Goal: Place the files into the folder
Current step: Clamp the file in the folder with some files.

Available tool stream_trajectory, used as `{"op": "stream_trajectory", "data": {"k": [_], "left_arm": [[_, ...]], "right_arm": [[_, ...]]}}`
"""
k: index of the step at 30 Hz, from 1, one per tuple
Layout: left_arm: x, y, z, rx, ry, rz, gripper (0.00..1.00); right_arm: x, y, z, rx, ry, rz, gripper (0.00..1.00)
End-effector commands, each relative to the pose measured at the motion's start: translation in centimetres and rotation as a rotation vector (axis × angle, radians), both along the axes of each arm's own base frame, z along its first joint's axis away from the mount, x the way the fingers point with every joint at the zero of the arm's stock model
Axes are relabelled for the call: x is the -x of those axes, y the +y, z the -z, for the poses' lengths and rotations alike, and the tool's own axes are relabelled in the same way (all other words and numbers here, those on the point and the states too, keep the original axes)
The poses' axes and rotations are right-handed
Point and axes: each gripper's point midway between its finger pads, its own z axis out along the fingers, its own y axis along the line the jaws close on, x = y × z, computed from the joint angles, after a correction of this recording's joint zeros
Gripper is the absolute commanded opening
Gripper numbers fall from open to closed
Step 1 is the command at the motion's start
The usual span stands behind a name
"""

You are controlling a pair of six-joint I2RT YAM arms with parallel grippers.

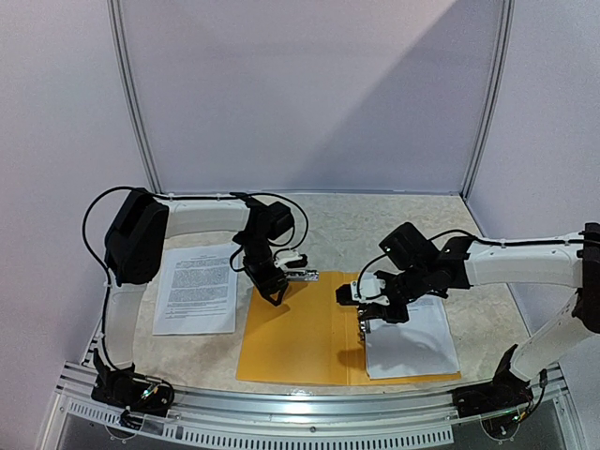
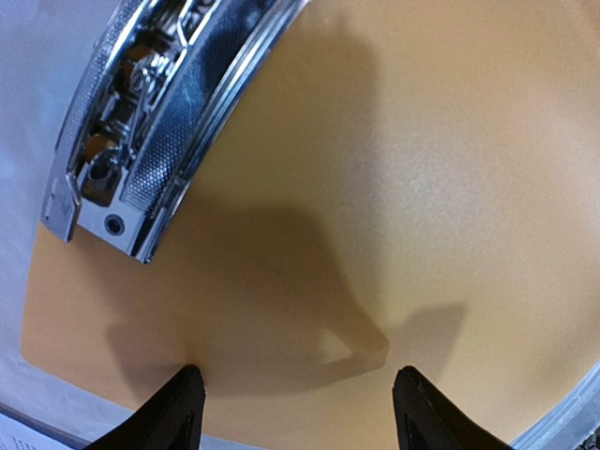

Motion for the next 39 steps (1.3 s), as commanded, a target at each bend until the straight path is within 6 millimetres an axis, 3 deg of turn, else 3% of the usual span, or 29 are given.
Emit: {"op": "stream_trajectory", "data": {"k": [1, 8, 19, 34, 39], "left_arm": [[0.2, 0.3, -0.1, 0.019, 0.021, -0.013, 0.71], [0.5, 0.2, 0.0, 0.021, 0.032, -0.012, 0.71], [0.5, 0.2, -0.1, 0.020, 0.032, -0.010, 0.71], [0.2, 0.3, 0.0, 0.010, 0.022, -0.014, 0.71], [0.5, -1.2, -1.5, 0.033, 0.026, -0.003, 0.71]], "right_arm": [[-0.5, 0.3, 0.1, 0.010, -0.012, 0.016, 0.21], [-0.7, 0.3, 0.7, 0.031, 0.002, 0.020, 0.17], [0.6, 0.1, 0.6, 0.019, 0.038, -0.015, 0.15], [3.5, -1.9, 4.0, 0.099, 0.096, -0.076, 0.16], [4.1, -2.0, 4.8, 0.127, 0.089, -0.111, 0.16]]}}
